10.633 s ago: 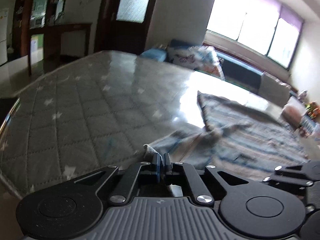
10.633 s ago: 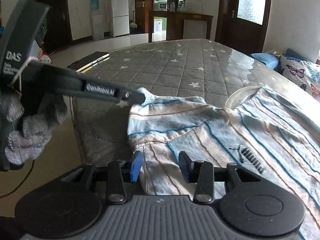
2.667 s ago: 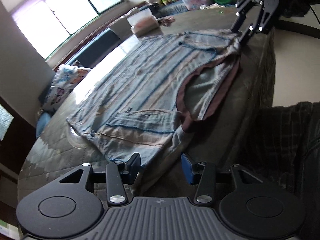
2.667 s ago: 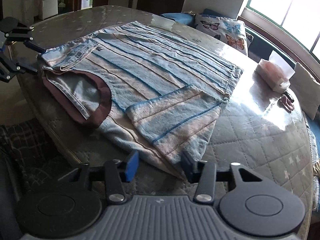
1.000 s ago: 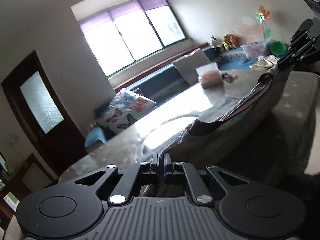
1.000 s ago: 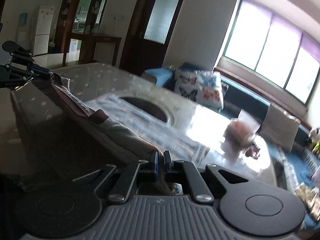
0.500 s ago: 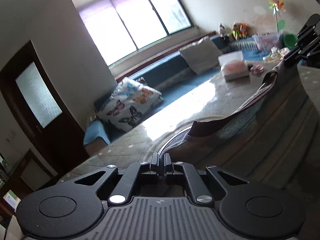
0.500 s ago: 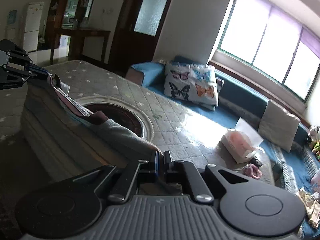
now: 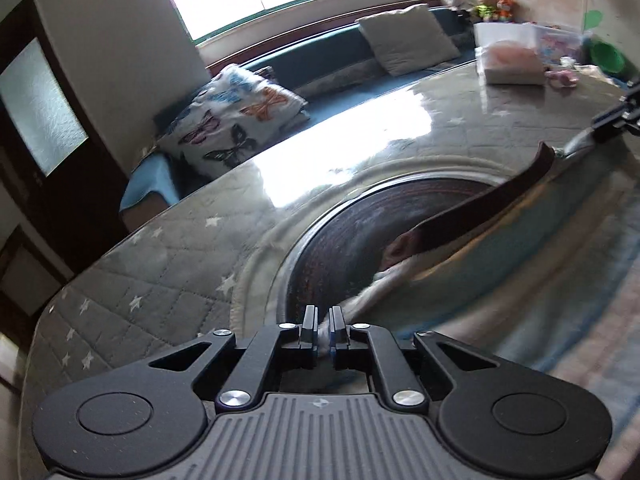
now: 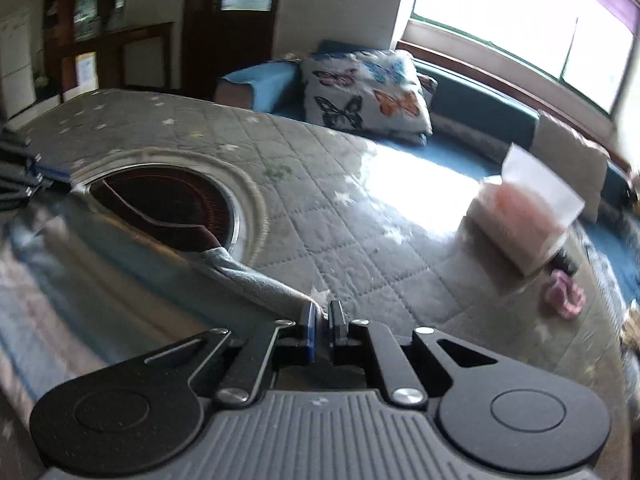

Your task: Fold clothes

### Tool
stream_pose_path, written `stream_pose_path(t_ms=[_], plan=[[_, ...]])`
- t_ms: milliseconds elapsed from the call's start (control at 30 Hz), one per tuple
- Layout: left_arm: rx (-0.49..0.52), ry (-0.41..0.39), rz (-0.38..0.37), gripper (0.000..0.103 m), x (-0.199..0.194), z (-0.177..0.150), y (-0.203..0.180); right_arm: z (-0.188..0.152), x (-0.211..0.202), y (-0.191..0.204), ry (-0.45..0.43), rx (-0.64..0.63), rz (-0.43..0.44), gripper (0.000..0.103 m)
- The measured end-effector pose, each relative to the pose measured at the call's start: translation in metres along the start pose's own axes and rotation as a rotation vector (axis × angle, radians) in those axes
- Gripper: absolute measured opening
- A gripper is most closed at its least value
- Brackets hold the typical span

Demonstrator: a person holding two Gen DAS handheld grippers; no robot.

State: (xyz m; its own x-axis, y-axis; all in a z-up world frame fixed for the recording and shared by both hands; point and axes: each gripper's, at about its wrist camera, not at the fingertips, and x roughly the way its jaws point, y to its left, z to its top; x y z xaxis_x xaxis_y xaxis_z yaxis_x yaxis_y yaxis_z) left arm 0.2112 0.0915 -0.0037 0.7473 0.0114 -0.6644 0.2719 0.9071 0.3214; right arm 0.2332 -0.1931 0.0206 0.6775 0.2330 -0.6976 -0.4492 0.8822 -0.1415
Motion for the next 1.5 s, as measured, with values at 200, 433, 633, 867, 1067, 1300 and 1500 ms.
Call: stream_pose_path(t_ms=[200, 433, 633, 867, 1067, 1300, 1500], plan=[[-0.088, -0.004, 0.046, 0.009, -0.006, 0.002, 0.020, -0.006, 0.006, -0.016, -0.047, 0.127, -0.031, 0.016], [-0.158, -0.064, -0.052, 0.009, -0.044, 0.012, 0.019, -0.003, -0.016, -0.011, -0.073, 0.156, 0.060, 0.016], [-0.132, -0.009, -0.134, 0.009, -0.028, 0.013, -0.007, -0.005, 0.005, 0.009, -0.017, 0.191, 0.171, 0.016], [-0.178, 0.046, -0.128, 0.010, 0.007, 0.009, -0.005, -0.001, 0.032, 0.014, -0.013, 0.248, 0.163, 0.019], [-0.257, 0.047, -0.102, 0.013, 0.010, 0.006, 0.013, 0.001, 0.040, 0.014, -0.030, 0.285, 0.136, 0.019], [-0.230, 0.002, -0.159, 0.015, 0.000, 0.018, -0.002, 0.011, 0.036, 0.038, -0.048, 0.205, 0.159, 0.020], [-0.235, 0.029, -0.154, 0.031, 0.014, 0.020, -0.007, 0.013, 0.043, 0.054, -0.036, 0.135, 0.143, 0.037]])
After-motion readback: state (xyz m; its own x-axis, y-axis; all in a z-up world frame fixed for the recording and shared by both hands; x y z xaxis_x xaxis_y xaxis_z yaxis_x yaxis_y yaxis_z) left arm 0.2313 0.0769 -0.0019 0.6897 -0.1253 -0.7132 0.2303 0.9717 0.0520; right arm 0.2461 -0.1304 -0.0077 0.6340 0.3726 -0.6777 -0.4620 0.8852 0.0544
